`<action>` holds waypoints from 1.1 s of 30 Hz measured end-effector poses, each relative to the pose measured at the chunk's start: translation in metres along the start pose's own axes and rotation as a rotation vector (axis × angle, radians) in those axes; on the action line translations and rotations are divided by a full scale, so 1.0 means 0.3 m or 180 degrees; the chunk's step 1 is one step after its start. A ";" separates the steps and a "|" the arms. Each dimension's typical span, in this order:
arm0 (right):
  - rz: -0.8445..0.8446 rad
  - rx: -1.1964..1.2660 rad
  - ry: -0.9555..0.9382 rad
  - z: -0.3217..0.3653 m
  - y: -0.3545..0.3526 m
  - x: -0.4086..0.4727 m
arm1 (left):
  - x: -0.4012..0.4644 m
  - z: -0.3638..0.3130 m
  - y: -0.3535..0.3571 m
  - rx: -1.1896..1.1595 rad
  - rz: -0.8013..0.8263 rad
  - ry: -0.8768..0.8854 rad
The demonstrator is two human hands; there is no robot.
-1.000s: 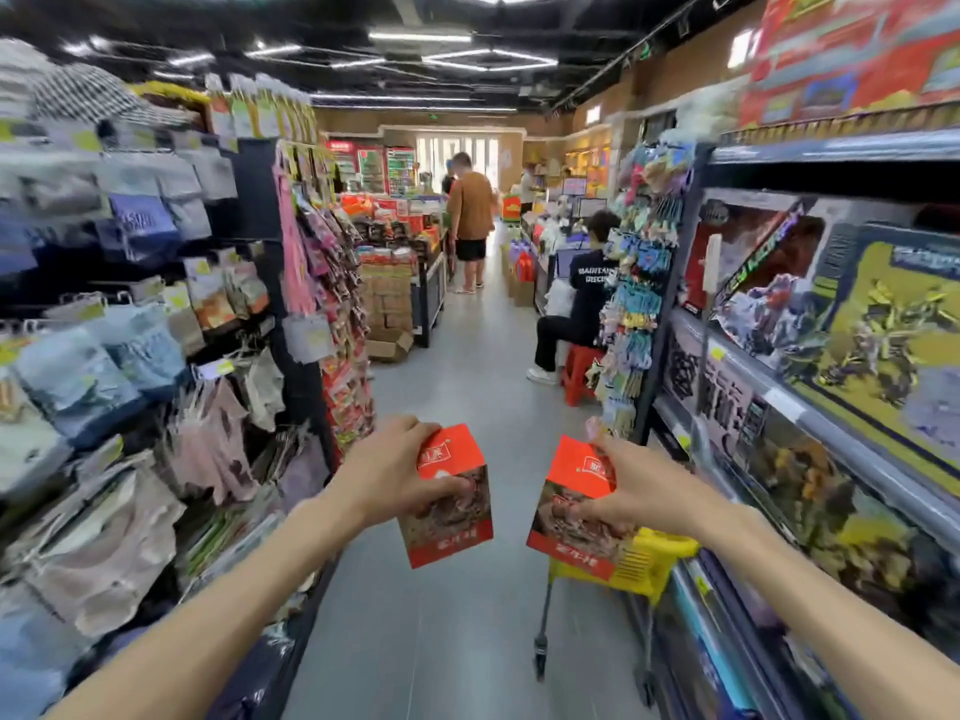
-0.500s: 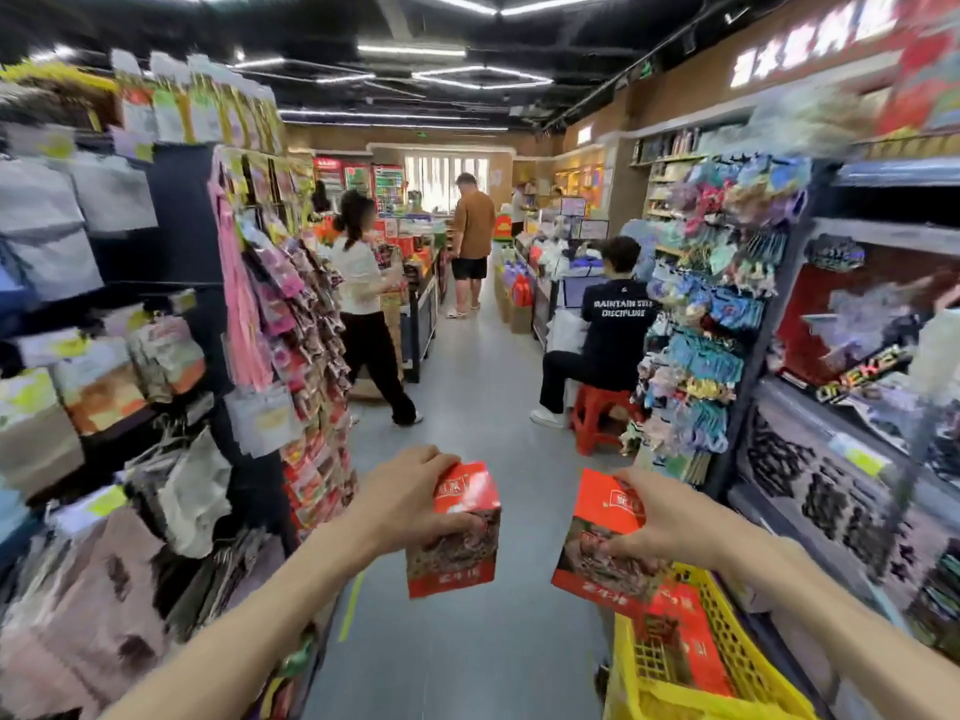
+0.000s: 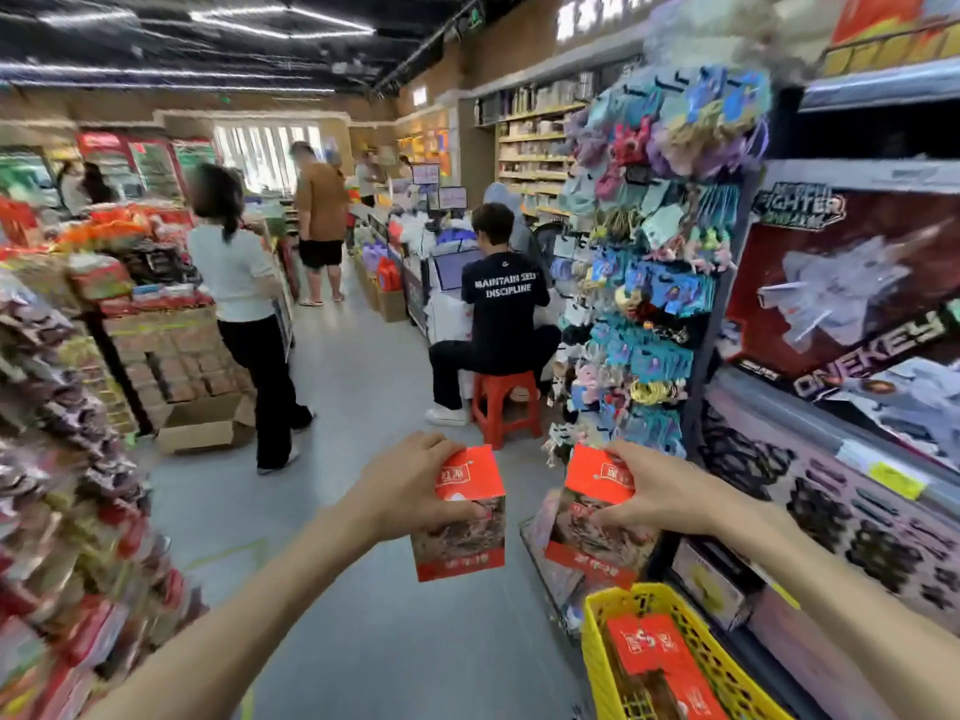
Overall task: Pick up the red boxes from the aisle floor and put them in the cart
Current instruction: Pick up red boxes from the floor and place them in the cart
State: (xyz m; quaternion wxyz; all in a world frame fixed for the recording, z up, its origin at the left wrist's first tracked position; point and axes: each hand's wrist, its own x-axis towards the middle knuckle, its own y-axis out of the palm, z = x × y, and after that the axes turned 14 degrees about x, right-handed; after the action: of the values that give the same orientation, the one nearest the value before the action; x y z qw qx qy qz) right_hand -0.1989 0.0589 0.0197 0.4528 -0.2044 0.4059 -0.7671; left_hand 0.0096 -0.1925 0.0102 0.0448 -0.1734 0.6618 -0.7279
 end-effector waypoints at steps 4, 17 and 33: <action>-0.0207 -0.0009 0.0299 -0.098 -0.044 0.216 | 0.333 0.076 0.086 -0.0017 0.0047 0.0446; -0.1138 -0.0032 0.2048 -0.461 -0.094 0.312 | 1.187 -0.187 0.504 -0.0367 0.0162 0.2486; -0.2338 0.0908 0.4686 -0.619 0.432 -0.008 | 1.133 -0.838 1.183 -0.0693 0.0931 0.4443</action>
State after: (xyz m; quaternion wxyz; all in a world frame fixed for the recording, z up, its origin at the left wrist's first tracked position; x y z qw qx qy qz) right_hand -0.2556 0.1086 -0.1937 -0.1856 0.2890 0.4045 -0.8476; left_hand -0.4452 -0.0968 -0.2877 -0.3091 0.4191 0.6214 -0.5854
